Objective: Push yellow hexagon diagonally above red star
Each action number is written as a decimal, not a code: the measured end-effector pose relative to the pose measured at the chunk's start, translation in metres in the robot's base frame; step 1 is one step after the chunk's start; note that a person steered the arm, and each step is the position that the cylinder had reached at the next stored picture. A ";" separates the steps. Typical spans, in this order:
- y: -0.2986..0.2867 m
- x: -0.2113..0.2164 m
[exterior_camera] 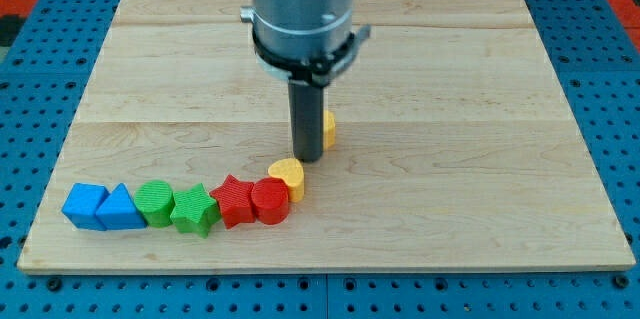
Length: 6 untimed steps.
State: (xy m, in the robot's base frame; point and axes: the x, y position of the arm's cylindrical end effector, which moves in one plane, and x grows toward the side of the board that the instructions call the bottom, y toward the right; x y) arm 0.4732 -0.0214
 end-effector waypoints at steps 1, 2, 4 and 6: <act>0.017 -0.017; 0.068 -0.017; 0.010 -0.068; -0.034 -0.096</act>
